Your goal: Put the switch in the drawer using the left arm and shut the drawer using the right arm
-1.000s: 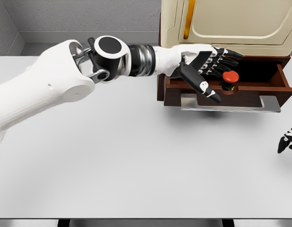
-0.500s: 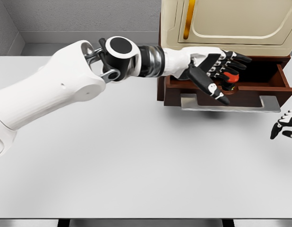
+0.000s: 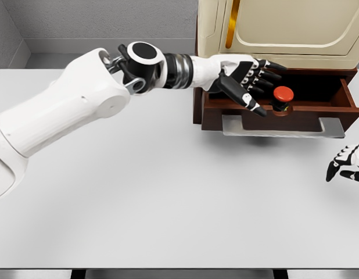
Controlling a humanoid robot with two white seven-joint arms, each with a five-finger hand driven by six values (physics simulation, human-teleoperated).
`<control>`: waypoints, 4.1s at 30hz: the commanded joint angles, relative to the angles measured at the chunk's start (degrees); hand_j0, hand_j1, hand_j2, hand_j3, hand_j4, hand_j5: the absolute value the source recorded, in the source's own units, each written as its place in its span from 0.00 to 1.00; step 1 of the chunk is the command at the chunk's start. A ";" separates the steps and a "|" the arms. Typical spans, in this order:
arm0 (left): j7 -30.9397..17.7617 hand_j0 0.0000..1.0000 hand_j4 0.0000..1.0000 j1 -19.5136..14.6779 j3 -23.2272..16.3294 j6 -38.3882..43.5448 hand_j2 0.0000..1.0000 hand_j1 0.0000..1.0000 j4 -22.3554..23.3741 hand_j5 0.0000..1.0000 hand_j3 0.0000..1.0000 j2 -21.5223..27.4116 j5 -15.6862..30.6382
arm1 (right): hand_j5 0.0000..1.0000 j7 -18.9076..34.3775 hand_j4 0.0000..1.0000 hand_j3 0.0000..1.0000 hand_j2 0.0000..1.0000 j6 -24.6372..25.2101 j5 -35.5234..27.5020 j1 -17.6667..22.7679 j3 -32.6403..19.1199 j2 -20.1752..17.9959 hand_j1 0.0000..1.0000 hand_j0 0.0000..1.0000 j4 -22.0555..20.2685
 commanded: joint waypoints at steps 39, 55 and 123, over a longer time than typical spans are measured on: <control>-17.60 1.00 1.00 -4.04 3.49 -34.97 1.00 1.00 -28.12 1.00 1.00 45.13 0.55 | 0.47 -0.01 0.47 0.47 0.47 0.16 -0.65 -2.29 0.60 -0.35 0.47 0.47 0.04; -17.60 1.00 1.00 -0.62 4.09 -57.93 1.00 1.00 -24.16 1.00 1.00 44.52 -61.77 | 0.47 -0.01 0.47 0.47 0.47 0.16 -1.79 -9.40 5.61 -0.88 0.47 0.47 0.04; -17.60 1.00 1.00 25.14 19.83 -57.93 1.00 1.00 -10.10 1.00 1.00 45.40 -56.59 | 0.56 -0.01 0.56 0.56 0.56 0.16 -1.00 -44.74 35.84 8.00 0.56 0.56 16.57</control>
